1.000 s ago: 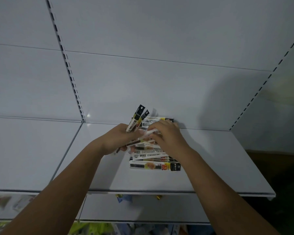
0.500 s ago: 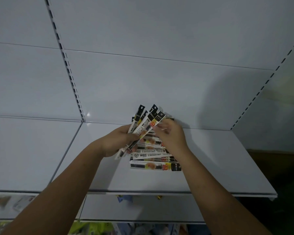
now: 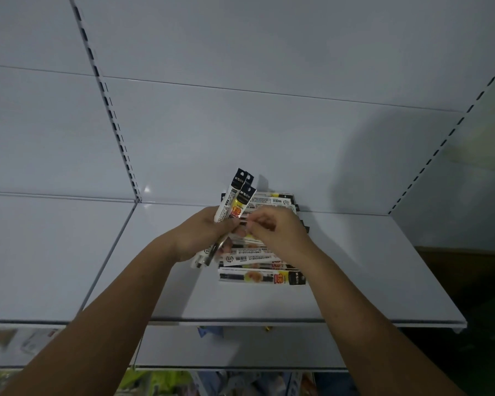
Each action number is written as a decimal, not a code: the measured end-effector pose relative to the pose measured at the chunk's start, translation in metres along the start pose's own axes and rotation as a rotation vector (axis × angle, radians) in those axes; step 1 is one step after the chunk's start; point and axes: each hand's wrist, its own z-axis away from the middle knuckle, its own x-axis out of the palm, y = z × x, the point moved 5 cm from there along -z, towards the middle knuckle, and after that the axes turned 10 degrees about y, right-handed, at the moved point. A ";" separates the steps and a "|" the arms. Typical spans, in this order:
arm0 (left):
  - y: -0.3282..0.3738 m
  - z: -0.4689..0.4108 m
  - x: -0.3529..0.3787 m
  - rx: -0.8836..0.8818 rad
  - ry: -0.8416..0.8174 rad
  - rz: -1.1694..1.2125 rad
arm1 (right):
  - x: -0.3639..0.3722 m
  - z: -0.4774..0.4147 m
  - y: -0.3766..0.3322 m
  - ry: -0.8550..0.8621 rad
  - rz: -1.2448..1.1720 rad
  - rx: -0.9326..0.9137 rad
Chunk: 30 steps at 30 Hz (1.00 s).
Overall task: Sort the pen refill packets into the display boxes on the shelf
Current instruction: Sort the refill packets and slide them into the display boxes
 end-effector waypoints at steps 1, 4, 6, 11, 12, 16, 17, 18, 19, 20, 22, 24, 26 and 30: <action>-0.001 0.000 -0.003 0.003 0.020 -0.015 | -0.006 0.000 0.007 -0.035 0.083 -0.011; -0.006 -0.001 -0.016 -0.029 0.102 0.011 | -0.015 0.004 0.028 -0.241 0.357 -0.090; -0.010 -0.003 -0.023 -0.067 0.159 0.033 | -0.013 0.009 0.041 -0.332 0.475 -0.140; -0.011 -0.002 -0.023 -0.104 0.246 0.129 | -0.006 0.013 0.047 -0.273 0.507 -0.187; -0.012 -0.002 -0.023 -0.111 0.255 0.145 | -0.004 0.013 0.046 -0.256 0.515 -0.199; -0.012 0.000 -0.022 -0.106 0.258 0.143 | 0.000 0.014 0.043 -0.236 0.552 -0.192; -0.011 0.001 -0.022 -0.102 0.253 0.136 | 0.001 0.014 0.042 -0.243 0.572 -0.190; -0.010 0.002 -0.022 -0.098 0.248 0.130 | 0.001 0.014 0.041 -0.252 0.591 -0.191; -0.010 0.002 -0.022 -0.094 0.243 0.127 | 0.001 0.014 0.039 -0.265 0.605 -0.189; -0.009 0.003 -0.022 -0.091 0.240 0.124 | 0.001 0.014 0.037 -0.278 0.607 -0.188; -0.008 0.004 -0.023 -0.084 0.240 0.120 | -0.001 0.012 0.035 -0.300 0.589 -0.185; -0.009 0.005 -0.025 -0.079 0.248 0.123 | -0.004 0.010 0.034 -0.309 0.567 -0.184; -0.010 0.007 -0.027 -0.079 0.260 0.125 | -0.008 0.008 0.034 -0.304 0.555 -0.186; -0.011 0.009 -0.029 -0.079 0.273 0.129 | -0.013 0.007 0.040 -0.266 0.469 -0.134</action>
